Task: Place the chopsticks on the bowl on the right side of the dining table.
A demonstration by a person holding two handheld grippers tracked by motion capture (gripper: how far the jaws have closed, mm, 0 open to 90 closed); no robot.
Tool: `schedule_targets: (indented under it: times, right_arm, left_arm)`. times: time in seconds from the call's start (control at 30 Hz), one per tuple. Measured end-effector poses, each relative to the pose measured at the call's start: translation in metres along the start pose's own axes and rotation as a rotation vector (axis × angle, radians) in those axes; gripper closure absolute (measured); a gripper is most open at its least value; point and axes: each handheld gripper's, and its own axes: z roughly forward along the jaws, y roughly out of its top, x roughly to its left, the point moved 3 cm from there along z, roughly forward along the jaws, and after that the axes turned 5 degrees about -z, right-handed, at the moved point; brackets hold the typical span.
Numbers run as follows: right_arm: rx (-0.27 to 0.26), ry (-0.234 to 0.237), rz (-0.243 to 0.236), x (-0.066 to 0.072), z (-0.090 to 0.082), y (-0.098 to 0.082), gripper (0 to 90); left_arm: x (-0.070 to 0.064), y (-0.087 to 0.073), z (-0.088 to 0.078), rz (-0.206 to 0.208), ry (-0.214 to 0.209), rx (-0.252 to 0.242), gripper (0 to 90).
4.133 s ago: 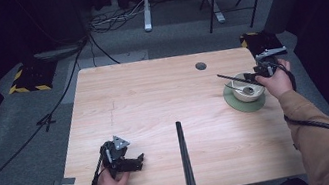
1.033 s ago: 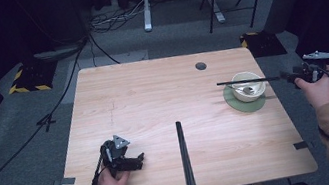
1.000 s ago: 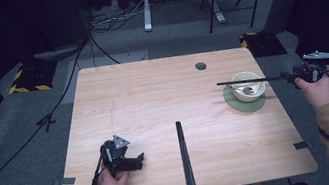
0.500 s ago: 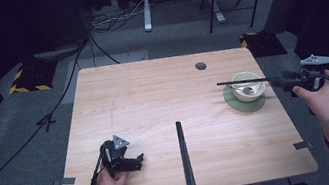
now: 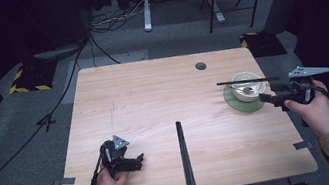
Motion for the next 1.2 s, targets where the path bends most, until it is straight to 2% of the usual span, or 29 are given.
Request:
schedule_targets:
  times: [0.27, 0.3, 0.33, 0.4, 0.5, 0.8, 1.0, 1.03, 1.2]
  right_arm:
    - [0.039, 0.073, 0.011, 0.018, 0.007, -0.012, 25.9]
    - [0.058, 0.086, 0.026, 0.024, 0.008, -0.016, 25.8]
    - [0.058, 0.086, 0.026, 0.024, 0.008, -0.016, 25.8]
    - [0.070, 0.119, 0.037, 0.032, 0.009, -0.021, 25.8]
    - [0.083, 0.143, 0.031, 0.042, 0.016, -0.030, 25.8]
    - [0.118, 0.152, -0.002, 0.062, 0.034, -0.050, 25.8]
    - [0.145, 0.125, -0.037, 0.068, 0.050, -0.070, 25.8]
    - [0.161, 0.133, -0.040, 0.072, 0.055, -0.077, 25.8]
    - [0.167, 0.155, -0.053, 0.080, 0.064, -0.090, 25.7]
  left_arm:
    - [-0.001, 0.000, 0.000, -0.003, 0.000, 0.002, 0.3]
    - [-0.001, 0.000, 0.000, -0.005, 0.003, 0.000, 0.3]
    - [-0.001, 0.000, 0.000, -0.006, 0.006, 0.003, 0.3]
    - [-0.001, 0.000, 0.001, -0.006, 0.006, 0.001, 0.3]
    - [-0.001, 0.000, 0.000, -0.007, 0.005, 0.002, 0.3]
    - [-0.001, 0.000, 0.001, -0.008, 0.009, -0.005, 0.3]
    - [-0.001, 0.000, 0.001, -0.008, 0.006, 0.000, 0.3]
    - [-0.001, 0.000, 0.001, -0.009, 0.007, -0.003, 0.3]
    - [-0.001, 0.000, 0.001, -0.008, 0.006, 0.000, 0.3]
